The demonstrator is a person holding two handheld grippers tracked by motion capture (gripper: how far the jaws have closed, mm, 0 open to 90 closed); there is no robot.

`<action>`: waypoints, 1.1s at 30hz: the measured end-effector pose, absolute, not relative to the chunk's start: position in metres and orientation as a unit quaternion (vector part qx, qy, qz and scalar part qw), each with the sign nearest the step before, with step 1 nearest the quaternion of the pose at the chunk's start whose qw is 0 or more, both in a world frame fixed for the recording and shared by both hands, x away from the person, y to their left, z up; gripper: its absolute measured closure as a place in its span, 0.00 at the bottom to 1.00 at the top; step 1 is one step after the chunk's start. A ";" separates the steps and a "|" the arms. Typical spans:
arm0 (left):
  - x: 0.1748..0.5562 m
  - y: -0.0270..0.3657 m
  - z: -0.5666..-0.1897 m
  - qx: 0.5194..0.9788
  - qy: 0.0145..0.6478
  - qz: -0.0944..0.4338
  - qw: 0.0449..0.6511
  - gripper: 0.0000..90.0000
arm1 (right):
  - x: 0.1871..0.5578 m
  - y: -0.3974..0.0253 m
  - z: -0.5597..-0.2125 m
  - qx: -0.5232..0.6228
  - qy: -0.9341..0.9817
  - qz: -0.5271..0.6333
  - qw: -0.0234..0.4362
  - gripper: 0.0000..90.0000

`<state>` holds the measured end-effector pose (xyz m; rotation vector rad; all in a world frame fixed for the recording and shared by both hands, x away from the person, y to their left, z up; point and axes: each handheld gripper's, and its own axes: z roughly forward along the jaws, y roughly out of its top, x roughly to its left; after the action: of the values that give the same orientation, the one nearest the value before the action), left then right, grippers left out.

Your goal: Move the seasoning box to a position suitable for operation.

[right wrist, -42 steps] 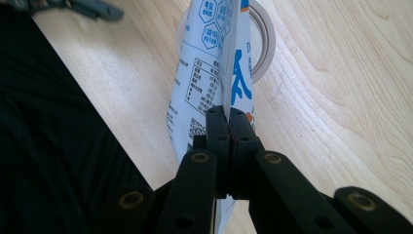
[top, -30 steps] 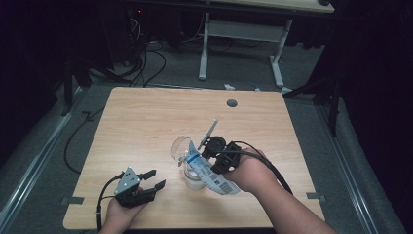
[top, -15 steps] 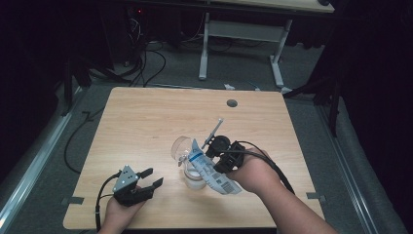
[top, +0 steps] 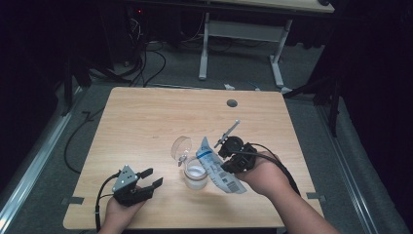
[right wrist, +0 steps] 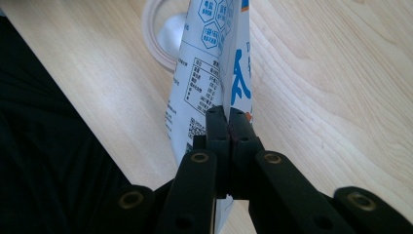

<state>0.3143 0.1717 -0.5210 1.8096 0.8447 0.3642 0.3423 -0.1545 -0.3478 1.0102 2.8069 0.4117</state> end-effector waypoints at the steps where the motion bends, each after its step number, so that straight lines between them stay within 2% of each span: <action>1: 0.314 0.172 -0.521 0.757 0.353 0.152 0.528 0.49 | 0.343 -0.157 -0.349 0.338 0.929 0.134 0.065 1.00; 18: 0.314 0.171 -0.523 0.758 0.355 0.151 0.526 0.49 | 0.366 -0.196 -0.377 0.377 0.919 0.093 0.064 1.00; 33: 0.316 0.175 -0.525 0.753 0.367 0.134 0.530 0.49 | 0.392 -0.215 -0.387 0.415 0.907 0.055 0.051 1.00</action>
<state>0.3159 0.1754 -0.5246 1.7964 0.8753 0.3200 0.3917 -0.2151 -0.3873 1.2620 2.7600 0.1670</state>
